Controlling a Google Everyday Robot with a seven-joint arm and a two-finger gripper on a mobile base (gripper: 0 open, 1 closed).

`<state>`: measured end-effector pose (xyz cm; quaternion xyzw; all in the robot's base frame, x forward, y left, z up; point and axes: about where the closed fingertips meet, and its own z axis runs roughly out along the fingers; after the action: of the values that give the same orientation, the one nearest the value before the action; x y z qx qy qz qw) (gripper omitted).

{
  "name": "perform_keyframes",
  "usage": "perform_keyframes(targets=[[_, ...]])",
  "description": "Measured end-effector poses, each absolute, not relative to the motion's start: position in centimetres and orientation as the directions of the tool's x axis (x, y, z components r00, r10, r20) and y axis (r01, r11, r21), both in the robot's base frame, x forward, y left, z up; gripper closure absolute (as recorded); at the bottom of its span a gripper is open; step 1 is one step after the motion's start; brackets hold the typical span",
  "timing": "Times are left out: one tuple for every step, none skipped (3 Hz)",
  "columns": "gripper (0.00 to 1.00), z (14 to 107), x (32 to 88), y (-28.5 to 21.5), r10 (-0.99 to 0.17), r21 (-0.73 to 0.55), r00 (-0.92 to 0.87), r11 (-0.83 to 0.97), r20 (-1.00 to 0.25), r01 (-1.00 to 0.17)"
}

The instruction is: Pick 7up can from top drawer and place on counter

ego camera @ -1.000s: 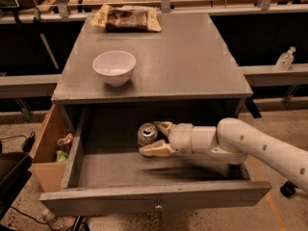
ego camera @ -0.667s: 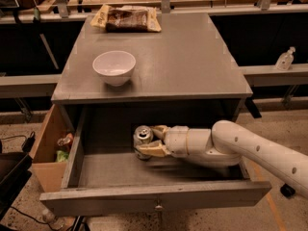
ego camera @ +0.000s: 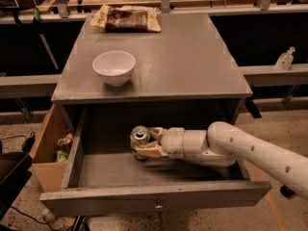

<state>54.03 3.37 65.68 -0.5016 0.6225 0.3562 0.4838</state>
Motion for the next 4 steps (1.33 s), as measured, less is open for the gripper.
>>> perform_keyframes(targets=[[1.00,66.4,53.1,3.6,-0.275,-0.047,-0.017,0.225,-0.961,-0.973],[1.00,69.2,50.4,1.8,-0.288,-0.024,-0.046,0.233,-0.956,-0.972],[1.00,75.1,47.7,-2.0,-0.282,-0.007,-0.076,0.282,-0.956,-0.959],[1.00,81.2,46.5,-6.1,-0.264,0.012,-0.112,0.352,-0.958,-0.936]])
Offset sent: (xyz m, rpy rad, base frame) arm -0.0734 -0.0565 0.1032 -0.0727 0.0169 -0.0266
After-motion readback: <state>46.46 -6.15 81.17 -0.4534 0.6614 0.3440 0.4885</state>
